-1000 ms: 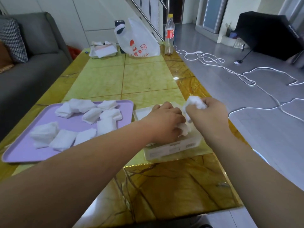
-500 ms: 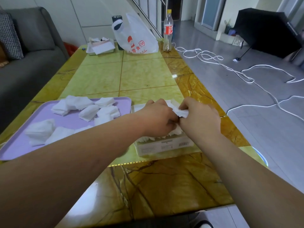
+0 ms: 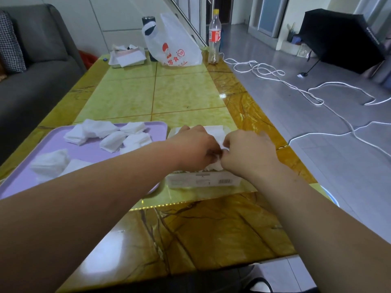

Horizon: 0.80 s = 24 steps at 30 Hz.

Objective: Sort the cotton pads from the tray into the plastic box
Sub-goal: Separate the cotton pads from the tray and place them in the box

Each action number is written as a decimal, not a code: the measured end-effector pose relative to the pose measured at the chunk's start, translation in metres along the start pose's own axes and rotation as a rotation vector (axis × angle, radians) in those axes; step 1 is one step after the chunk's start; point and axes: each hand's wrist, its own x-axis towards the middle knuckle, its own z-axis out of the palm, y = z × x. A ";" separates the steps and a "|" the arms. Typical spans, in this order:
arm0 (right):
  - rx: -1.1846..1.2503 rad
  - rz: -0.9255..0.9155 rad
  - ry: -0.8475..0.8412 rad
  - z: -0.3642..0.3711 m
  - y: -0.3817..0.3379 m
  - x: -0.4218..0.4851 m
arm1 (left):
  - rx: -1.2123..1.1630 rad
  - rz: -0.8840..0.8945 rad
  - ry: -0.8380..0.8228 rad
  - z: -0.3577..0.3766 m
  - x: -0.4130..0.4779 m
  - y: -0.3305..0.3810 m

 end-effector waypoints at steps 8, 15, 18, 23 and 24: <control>-0.016 0.019 0.139 0.007 0.003 0.005 | -0.228 -0.102 0.114 -0.005 -0.016 -0.006; -0.016 0.022 0.123 0.014 0.010 0.010 | -0.163 -0.058 0.281 -0.003 -0.043 -0.010; 0.117 -0.057 0.283 0.009 0.014 0.004 | -0.299 -0.121 0.306 -0.003 -0.053 -0.005; 0.455 -0.206 0.126 0.007 0.001 -0.010 | -0.457 -0.183 0.164 0.009 -0.053 0.004; 0.457 -0.207 0.067 0.010 -0.002 -0.010 | -0.466 -0.188 0.154 0.009 -0.051 0.004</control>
